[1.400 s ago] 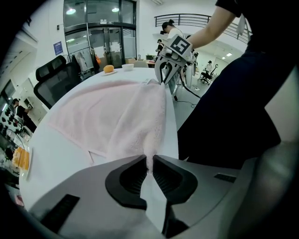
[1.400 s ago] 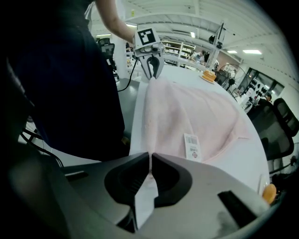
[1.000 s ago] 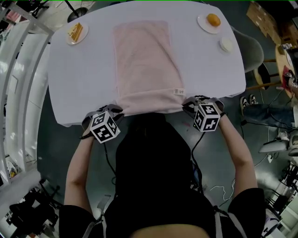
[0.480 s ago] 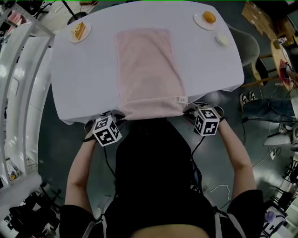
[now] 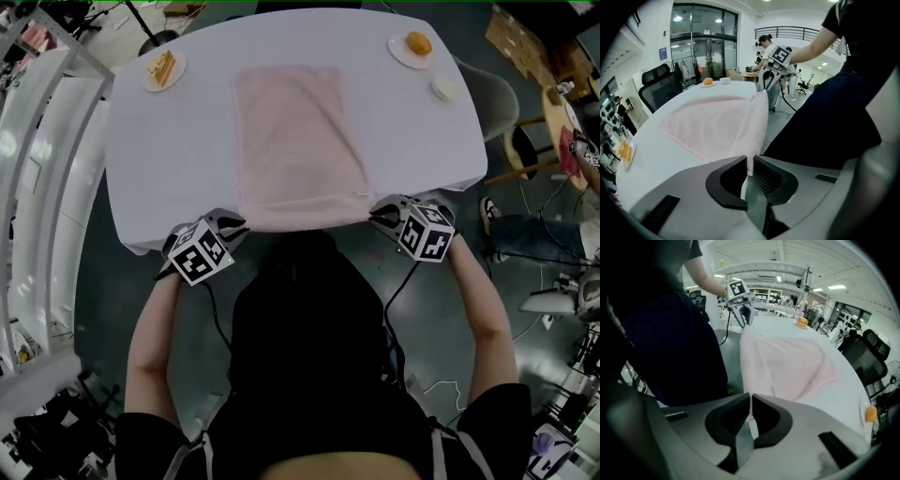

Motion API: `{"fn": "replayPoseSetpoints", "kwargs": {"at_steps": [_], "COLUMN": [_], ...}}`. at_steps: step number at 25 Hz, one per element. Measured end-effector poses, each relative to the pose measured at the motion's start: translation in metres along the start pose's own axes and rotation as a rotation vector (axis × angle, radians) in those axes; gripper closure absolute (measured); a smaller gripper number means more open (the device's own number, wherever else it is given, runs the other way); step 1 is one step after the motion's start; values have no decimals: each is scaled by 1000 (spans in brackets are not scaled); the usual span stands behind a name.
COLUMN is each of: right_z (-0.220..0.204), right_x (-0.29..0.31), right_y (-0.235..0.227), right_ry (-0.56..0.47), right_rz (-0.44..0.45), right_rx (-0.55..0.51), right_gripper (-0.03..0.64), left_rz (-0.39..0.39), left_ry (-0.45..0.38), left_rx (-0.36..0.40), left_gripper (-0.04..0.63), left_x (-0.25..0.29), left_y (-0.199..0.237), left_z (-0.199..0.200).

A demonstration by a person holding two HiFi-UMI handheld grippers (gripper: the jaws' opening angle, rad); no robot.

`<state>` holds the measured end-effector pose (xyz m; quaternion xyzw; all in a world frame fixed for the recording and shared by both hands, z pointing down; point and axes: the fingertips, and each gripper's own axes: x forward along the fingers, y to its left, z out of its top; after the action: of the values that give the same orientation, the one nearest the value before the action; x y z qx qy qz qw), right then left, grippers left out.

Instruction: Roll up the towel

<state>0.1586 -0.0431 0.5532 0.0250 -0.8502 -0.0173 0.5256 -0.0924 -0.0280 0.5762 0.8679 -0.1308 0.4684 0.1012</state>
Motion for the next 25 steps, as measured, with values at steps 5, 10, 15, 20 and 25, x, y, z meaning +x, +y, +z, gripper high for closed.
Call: {"fn": "replayPoseSetpoints", "kwargs": {"at_steps": [5,10,15,20,25], "right_z": [5,10,8,4,-2], "right_x": [-7,-4,3,16,31], "right_y": [-36,-73,-105,-132,-153], "right_ry": [-13,-22,-18,-19,-13], "right_rz": [-50,-89,-103,-92,-71], "right_rx": [-10,-19,-38,-55,-53], "right_gripper": [598,598,597,597,597], "left_rz": [41,78,131,142,138], "left_ry": [-27,-39,-19,21,47], "left_rx": [-30,-57,-98,-118,-163], "left_gripper": [553,552,553,552,552], "left_x": [-5,-7,1,15,31], "left_y": [27,58,89,112,132], "left_z": [14,22,28,27,23]}}
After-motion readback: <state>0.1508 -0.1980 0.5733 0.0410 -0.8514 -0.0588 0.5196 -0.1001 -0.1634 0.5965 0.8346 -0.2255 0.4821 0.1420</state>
